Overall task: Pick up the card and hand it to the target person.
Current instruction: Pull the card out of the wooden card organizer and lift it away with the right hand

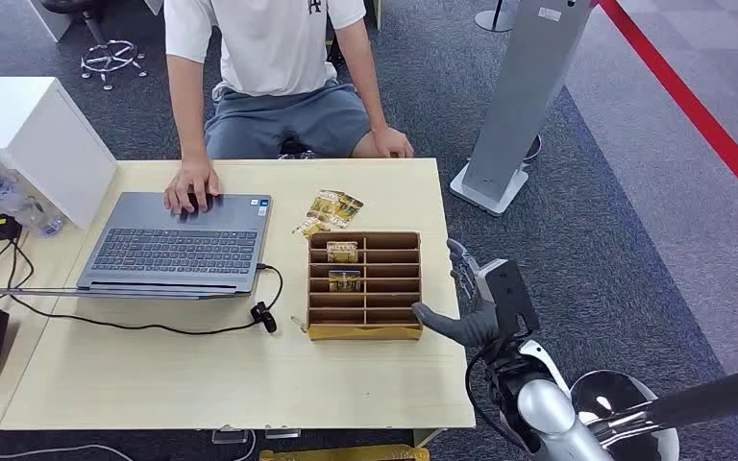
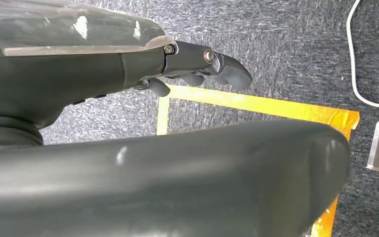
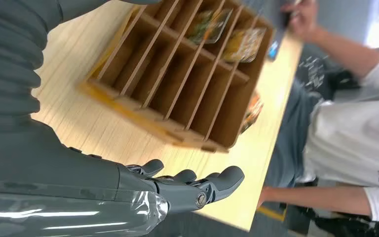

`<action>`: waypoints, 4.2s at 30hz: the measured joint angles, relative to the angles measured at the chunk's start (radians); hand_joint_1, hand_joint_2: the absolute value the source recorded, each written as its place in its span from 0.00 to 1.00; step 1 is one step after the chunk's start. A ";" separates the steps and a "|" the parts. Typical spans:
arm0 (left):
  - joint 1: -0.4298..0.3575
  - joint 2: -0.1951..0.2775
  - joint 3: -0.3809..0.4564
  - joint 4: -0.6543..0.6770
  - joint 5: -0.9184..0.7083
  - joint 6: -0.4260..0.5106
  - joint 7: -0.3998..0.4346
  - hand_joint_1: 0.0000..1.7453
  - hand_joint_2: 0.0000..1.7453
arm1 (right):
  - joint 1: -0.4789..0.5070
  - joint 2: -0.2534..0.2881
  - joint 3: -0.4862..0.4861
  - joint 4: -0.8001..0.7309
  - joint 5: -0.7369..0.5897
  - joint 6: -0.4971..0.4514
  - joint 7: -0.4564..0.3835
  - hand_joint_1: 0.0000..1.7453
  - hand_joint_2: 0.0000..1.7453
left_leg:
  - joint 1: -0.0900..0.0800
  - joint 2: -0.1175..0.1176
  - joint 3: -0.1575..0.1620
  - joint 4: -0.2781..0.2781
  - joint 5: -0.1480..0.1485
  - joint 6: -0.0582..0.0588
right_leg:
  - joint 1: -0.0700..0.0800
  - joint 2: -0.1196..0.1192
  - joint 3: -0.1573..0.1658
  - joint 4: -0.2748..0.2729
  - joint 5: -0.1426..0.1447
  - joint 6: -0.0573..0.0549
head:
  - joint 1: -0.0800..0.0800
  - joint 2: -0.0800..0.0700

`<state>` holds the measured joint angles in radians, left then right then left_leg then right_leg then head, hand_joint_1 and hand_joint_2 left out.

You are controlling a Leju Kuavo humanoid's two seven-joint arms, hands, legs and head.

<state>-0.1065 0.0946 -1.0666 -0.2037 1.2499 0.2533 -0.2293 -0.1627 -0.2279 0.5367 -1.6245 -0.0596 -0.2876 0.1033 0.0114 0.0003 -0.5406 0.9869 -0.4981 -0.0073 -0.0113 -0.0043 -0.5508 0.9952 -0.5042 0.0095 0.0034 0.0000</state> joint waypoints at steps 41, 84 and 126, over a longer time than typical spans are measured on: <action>-0.010 -0.004 -0.001 0.000 -0.008 0.013 0.035 0.00 0.00 | -0.310 0.227 0.327 0.240 0.963 0.197 0.467 0.40 1.00 | 0.000 0.000 0.000 0.000 0.001 -0.001 | 0.000 0.000 0.000 0.002 0.000 0.000 | 0.000 0.000; -0.009 -0.012 -0.010 0.000 -0.012 0.012 0.043 0.00 0.00 | -0.361 0.292 0.357 0.402 1.014 0.214 0.491 0.43 1.00 | 0.000 0.000 0.000 0.000 0.001 -0.002 | 0.000 0.000 0.000 0.002 0.000 0.000 | -0.001 0.000; -0.009 -0.021 -0.014 0.000 -0.011 0.011 0.042 0.00 0.00 | -0.384 0.325 0.371 0.471 0.975 0.206 0.466 0.61 1.00 | 0.000 0.000 0.001 0.000 0.001 -0.002 | 0.000 0.000 0.000 0.002 0.000 0.000 | -0.001 0.000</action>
<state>-0.1153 0.0740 -1.0811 -0.2037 1.2387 0.2646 -0.1877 -0.5467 0.0966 0.9080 -1.1533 0.9154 -0.0816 0.5695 0.0115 0.0001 -0.5397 0.9869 -0.4967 -0.0093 -0.0112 -0.0043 -0.5511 0.9973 -0.5040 0.0092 0.0028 0.0000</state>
